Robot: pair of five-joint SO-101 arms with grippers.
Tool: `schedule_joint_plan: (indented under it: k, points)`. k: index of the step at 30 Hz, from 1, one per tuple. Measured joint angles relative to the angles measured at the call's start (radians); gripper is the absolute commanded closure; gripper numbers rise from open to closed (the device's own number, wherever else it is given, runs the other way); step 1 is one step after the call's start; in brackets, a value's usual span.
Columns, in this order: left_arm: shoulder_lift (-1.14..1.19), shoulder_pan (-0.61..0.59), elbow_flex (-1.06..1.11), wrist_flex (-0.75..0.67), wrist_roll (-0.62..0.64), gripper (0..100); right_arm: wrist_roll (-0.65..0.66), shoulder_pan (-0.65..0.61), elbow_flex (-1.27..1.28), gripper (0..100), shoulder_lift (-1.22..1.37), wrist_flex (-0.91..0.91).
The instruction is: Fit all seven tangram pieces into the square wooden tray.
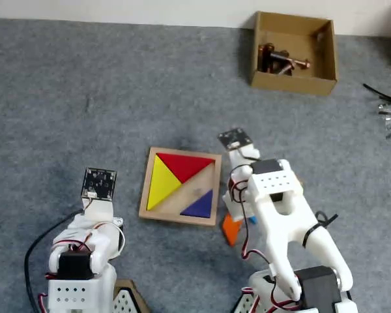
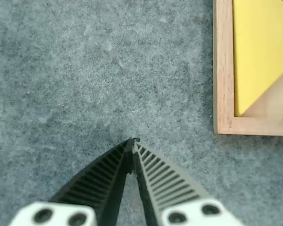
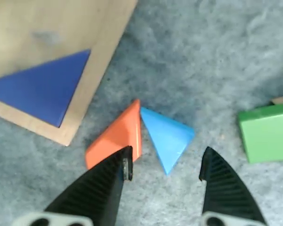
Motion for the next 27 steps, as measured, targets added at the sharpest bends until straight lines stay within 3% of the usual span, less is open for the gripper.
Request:
schedule_joint_plan:
  k: [9,21,27]
  points:
    - [0.000,0.000,0.000,0.000,0.000,99,0.146,0.003,0.029,77.4,0.000,-0.137]
    - [0.000,0.000,0.000,0.000,0.000,99,0.170,0.006,0.043,77.4,0.000,-0.144]
    - [0.000,0.000,0.000,0.000,0.000,99,0.170,0.149,0.043,77.2,0.000,-0.144]
